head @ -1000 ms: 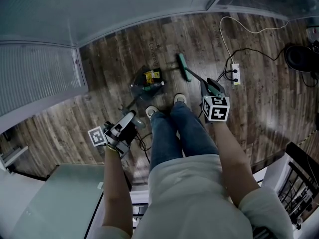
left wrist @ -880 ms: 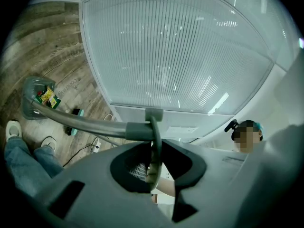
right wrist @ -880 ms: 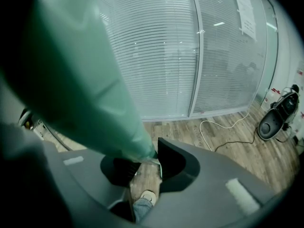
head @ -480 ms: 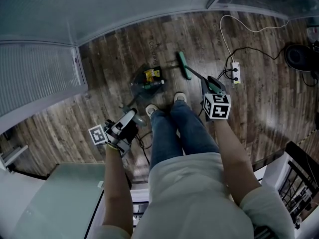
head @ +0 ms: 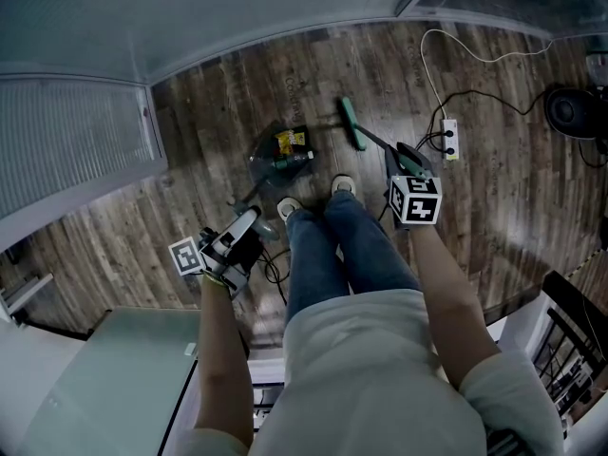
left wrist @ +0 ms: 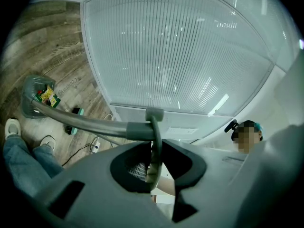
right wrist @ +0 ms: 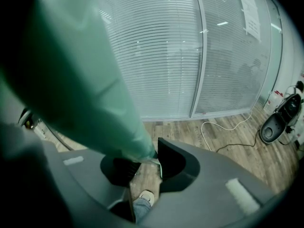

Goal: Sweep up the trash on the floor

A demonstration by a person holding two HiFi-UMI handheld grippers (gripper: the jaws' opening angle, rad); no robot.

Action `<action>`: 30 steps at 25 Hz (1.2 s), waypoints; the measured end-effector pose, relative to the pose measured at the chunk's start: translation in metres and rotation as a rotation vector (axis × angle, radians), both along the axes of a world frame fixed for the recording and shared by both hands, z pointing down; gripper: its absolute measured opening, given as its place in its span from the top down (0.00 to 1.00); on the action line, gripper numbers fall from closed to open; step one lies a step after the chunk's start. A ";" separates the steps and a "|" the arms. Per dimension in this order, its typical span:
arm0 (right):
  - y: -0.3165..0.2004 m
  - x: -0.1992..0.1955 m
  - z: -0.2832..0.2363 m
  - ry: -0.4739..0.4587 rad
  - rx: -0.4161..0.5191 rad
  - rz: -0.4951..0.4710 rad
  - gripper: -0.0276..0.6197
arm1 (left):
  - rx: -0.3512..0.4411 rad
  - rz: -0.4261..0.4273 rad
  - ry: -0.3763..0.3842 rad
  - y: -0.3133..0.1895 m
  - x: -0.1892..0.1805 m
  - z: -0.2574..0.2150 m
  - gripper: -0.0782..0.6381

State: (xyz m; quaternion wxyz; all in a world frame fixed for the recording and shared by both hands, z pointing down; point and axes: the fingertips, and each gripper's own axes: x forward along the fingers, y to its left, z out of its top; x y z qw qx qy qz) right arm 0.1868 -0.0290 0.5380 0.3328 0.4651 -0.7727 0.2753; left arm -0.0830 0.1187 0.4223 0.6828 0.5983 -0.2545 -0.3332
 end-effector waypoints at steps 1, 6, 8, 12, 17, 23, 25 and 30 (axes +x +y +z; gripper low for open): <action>0.000 -0.001 0.001 -0.002 0.002 -0.004 0.81 | 0.000 -0.001 0.000 0.000 0.000 0.000 0.80; 0.001 -0.002 0.001 -0.003 0.004 -0.009 0.81 | 0.000 -0.003 0.002 0.001 -0.001 0.000 0.80; 0.001 -0.001 0.002 -0.002 0.003 -0.007 0.81 | -0.001 -0.003 0.001 0.001 -0.001 0.001 0.80; 0.000 -0.001 0.003 0.003 0.002 -0.002 0.81 | -0.001 -0.001 0.001 0.002 0.001 0.002 0.80; 0.001 -0.001 0.004 0.003 0.001 0.002 0.81 | -0.004 -0.004 0.000 0.003 -0.001 0.004 0.80; 0.000 -0.001 0.003 -0.005 0.003 0.003 0.81 | -0.006 -0.008 0.001 0.003 0.000 0.004 0.80; -0.001 -0.001 0.003 -0.016 0.000 0.006 0.81 | -0.004 -0.007 0.004 0.002 0.000 0.003 0.80; 0.000 0.000 0.003 -0.014 0.000 0.003 0.81 | -0.003 -0.005 0.005 0.003 0.000 0.003 0.80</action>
